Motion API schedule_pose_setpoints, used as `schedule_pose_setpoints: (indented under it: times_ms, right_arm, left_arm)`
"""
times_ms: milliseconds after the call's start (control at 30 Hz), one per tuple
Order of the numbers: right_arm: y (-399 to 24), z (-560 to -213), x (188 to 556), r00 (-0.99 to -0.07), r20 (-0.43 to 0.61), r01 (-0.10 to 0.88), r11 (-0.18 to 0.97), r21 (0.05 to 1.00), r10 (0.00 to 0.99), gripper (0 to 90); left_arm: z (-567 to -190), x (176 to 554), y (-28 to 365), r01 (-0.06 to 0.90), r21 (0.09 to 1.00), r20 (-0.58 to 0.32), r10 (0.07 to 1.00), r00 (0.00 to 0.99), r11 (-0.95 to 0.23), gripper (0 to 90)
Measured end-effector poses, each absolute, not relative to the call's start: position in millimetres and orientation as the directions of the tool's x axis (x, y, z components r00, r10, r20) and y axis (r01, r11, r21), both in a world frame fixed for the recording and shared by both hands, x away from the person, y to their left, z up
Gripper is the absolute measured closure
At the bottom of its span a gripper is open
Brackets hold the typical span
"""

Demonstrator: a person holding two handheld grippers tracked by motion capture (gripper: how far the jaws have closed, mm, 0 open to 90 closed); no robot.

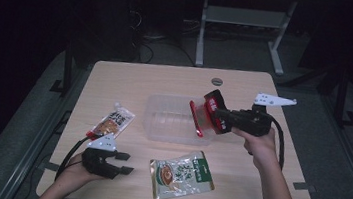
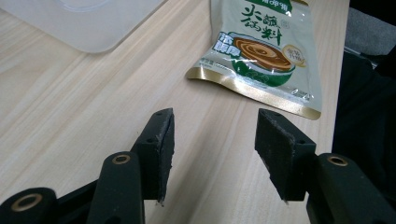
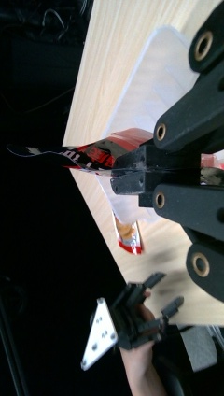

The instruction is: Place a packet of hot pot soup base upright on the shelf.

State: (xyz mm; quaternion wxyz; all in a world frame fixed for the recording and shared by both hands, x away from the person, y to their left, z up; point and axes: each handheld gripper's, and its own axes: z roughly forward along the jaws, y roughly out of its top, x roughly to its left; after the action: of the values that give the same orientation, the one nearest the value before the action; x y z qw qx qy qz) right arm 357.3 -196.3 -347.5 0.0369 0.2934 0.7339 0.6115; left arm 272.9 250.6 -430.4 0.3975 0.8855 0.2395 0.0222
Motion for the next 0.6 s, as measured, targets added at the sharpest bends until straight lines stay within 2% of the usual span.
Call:
schedule_pose_setpoints:
  times_ms: [333,600]
  right_arm:
    - [-197.6,-360.2,371.2,-0.803,0.333,0.410,0.054,0.910,0.493,90.0]
    - [-196.8,-367.2,373.2,-0.796,0.330,0.423,0.076,0.903,0.508,90.0]
  left_arm:
    - [-431.0,275.7,253.8,0.409,0.714,-0.151,0.446,0.882,-0.568,46.9]
    - [-432.3,276.5,253.0,0.408,0.709,-0.152,0.440,0.885,-0.575,46.9]
